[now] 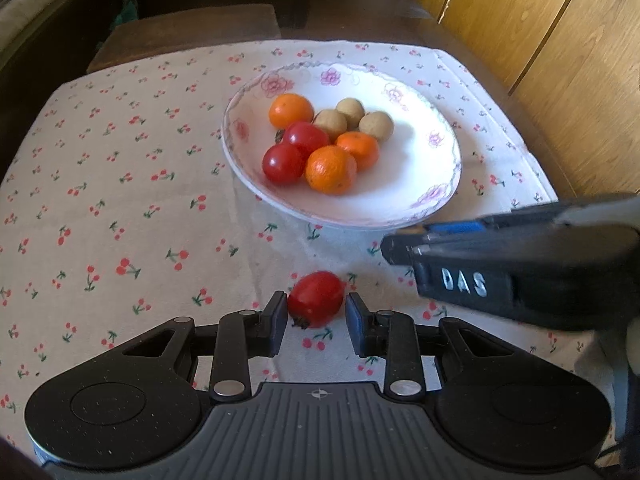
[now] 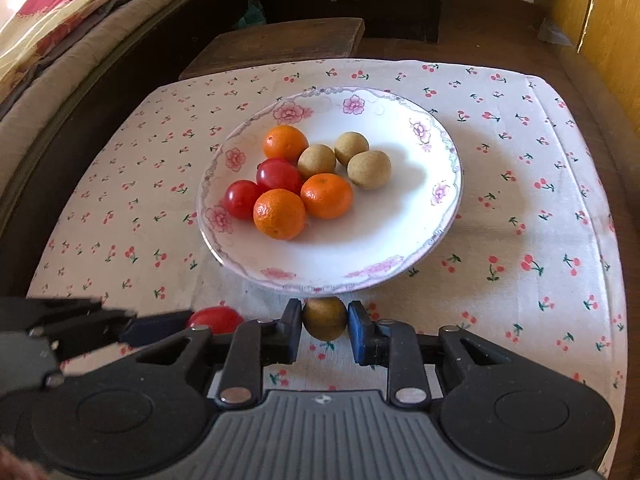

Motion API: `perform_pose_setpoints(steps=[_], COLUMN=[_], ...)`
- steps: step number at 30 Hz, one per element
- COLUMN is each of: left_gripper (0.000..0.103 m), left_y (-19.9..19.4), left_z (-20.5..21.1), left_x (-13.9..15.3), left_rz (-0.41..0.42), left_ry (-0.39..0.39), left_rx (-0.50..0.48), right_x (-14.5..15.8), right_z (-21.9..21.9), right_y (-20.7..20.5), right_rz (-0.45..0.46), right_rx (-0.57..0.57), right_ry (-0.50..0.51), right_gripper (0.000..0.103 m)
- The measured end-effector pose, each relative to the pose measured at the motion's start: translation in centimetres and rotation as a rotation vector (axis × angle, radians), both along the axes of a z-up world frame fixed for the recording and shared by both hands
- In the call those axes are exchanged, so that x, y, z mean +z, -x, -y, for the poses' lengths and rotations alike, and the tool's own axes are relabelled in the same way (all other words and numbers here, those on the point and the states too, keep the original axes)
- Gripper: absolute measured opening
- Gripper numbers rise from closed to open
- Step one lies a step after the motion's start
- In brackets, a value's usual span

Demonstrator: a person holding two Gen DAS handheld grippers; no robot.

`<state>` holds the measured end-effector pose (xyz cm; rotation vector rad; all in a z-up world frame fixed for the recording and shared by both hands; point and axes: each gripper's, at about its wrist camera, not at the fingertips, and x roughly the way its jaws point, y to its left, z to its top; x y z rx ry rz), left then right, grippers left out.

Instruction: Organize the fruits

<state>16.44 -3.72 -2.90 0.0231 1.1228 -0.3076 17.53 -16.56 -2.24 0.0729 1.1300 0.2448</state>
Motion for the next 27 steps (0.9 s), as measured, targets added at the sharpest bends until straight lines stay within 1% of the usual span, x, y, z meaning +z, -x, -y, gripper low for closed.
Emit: perform_pose_setpoints(steps=[3,7,10,14,19,27], left_gripper=[0.041,0.042,0.042,0.042,0.041,0.04], left_y=[-0.3,-0.3,-0.5,-0.5,0.2,1.8], left_z=[0.3,0.8,0.6,0.7,1.3,1.3], left_x=[-0.3,-0.6,-0.6,-0.6,-0.5,-0.1], left_rz=[-0.003,-0.002,-0.006,-0.004,0.001,0.011], left_ry=[-0.007,-0.025,-0.009,-0.013,-0.031,-0.038], left_rx=[-0.006,-0.018,0.005,0.004,-0.024,-0.023], right_x=[0.3,0.7,0.8,1.1,1.0,0.9], right_z=[0.6,1.7,2.1,2.5,2.3,2.3], right_y=[0.7,1.4,1.8,2.0,2.6,4.2], right_rz=[0.003,0.005,0.002,0.0,-0.007,-0.015], right_rx=[0.0,-0.018,-0.024,-0.032,-0.022,-0.018], right_ry=[0.012,0.005,0.007,0.011,0.025,0.042], right_gripper=[0.027,0.027,0.027,0.027,0.027,0.027])
